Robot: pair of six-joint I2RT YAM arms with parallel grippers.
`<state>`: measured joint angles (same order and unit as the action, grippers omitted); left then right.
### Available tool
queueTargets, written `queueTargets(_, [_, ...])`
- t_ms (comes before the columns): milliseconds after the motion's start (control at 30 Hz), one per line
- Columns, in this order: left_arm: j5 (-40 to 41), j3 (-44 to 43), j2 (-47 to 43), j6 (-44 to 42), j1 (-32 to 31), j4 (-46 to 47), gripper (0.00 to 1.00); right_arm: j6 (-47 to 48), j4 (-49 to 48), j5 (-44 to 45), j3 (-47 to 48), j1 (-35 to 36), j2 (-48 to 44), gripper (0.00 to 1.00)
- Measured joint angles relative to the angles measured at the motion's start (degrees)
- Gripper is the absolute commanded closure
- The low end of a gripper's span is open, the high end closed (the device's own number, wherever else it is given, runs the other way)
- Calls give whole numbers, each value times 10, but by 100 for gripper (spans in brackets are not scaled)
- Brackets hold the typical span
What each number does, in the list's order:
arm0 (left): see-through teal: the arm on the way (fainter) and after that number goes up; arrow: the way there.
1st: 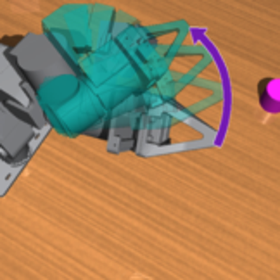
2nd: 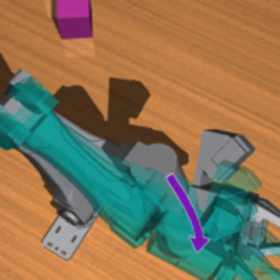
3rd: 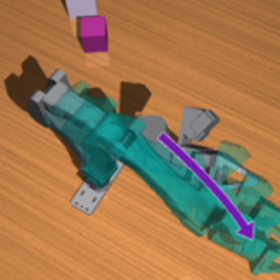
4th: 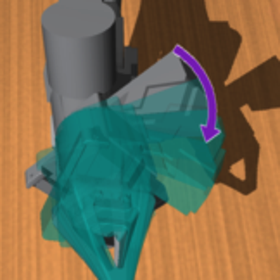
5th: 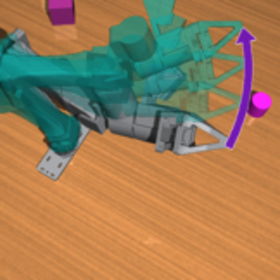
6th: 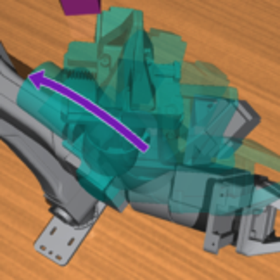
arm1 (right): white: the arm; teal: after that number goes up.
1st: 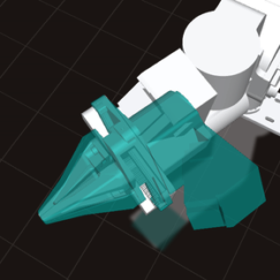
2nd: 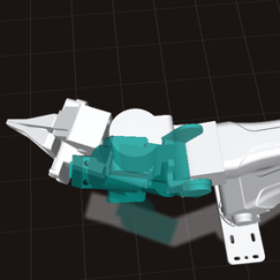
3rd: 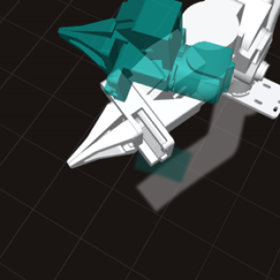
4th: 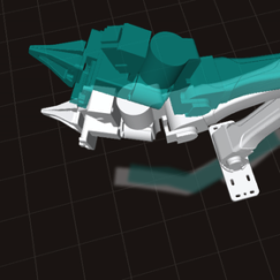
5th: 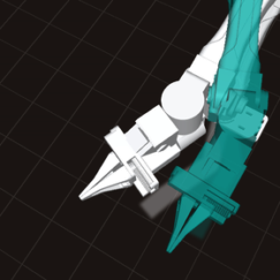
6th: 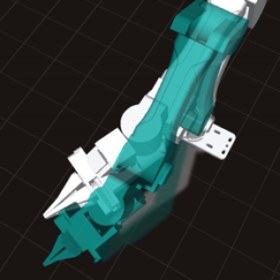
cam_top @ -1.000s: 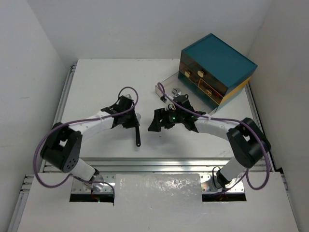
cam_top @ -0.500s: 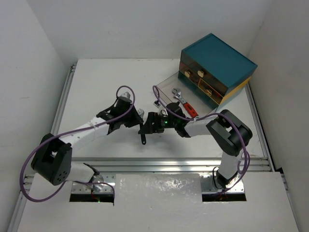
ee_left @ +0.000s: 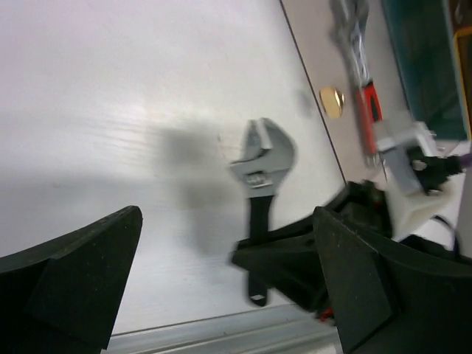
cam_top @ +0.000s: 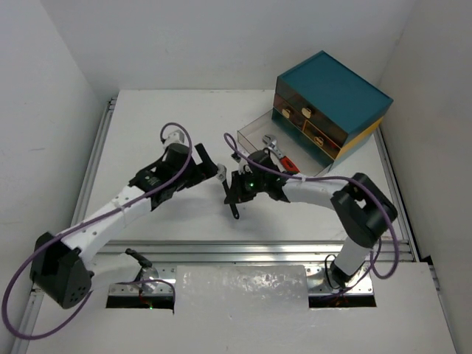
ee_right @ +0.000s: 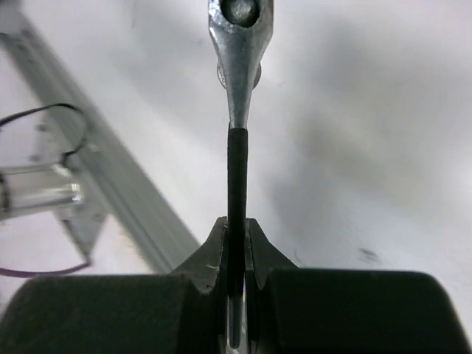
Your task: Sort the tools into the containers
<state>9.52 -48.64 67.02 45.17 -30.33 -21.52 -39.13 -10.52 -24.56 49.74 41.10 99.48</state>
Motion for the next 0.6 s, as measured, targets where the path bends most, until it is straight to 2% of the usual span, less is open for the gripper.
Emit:
queueTargets(133, [57, -39, -98, -46, 0, -70, 0, 159, 200, 68, 116, -40, -42, 100])
queueTargets(267, [56, -68, -167, -98, 0, -119, 0, 281, 308, 143, 212, -123, -42, 100])
queueTargets(433, [69, -72, -198, -168, 0, -173, 0, 365, 408, 211, 295, -203, 23, 100])
queueTargets(533, [106, -58, -204, -193, 0, -189, 0, 392, 444, 231, 328, -218, 71, 100])
queueTargets(600, [109, -42, -205, -204, 0, -189, 0, 410, 476, 236, 356, -220, 100, 96])
